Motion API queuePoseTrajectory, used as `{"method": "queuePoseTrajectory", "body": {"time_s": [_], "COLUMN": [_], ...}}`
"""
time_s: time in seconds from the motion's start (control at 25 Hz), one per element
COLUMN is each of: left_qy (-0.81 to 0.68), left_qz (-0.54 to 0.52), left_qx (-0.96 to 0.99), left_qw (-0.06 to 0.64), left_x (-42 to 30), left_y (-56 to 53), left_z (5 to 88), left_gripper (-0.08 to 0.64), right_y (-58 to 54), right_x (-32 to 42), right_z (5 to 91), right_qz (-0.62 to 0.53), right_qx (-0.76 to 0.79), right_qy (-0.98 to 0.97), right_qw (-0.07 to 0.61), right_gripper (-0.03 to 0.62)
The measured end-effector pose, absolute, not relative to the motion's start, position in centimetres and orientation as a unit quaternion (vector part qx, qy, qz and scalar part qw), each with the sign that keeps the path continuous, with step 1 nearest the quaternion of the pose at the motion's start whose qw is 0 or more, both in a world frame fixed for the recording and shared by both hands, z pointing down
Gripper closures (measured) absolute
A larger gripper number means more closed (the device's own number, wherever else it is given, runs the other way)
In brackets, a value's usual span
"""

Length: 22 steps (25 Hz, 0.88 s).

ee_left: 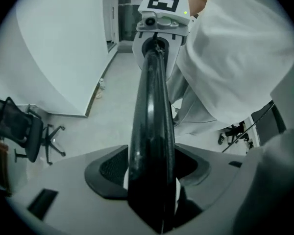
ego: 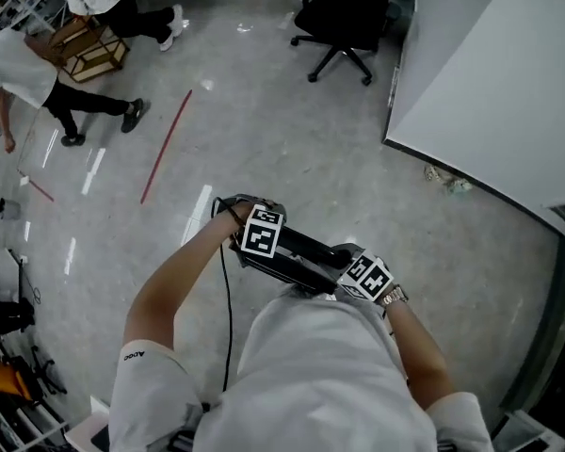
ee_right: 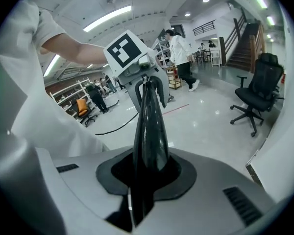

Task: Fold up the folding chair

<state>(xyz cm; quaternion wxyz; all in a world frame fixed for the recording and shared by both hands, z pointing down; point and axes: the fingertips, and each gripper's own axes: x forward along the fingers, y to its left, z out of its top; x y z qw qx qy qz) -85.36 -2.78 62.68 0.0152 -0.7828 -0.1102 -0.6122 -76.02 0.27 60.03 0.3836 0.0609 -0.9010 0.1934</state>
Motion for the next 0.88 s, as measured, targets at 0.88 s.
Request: {"method": "queuePoseTrajectory", "body": {"time_s": [0.88], "left_qy": [-0.262], "left_qz": [-0.667], "left_qx": [-0.697], "left_qw": [0.015], "left_x": [-78.3], "left_y": [1.4], "left_z": [61.3], "left_gripper": [0.472], "right_y": [5.2], "right_x": [-68.4], "right_z": [58.3], "right_qz": [0.212], "right_qx": [0.163], "right_qy": [-0.915], "right_qw": [0.302], "right_gripper": [0.528]}}
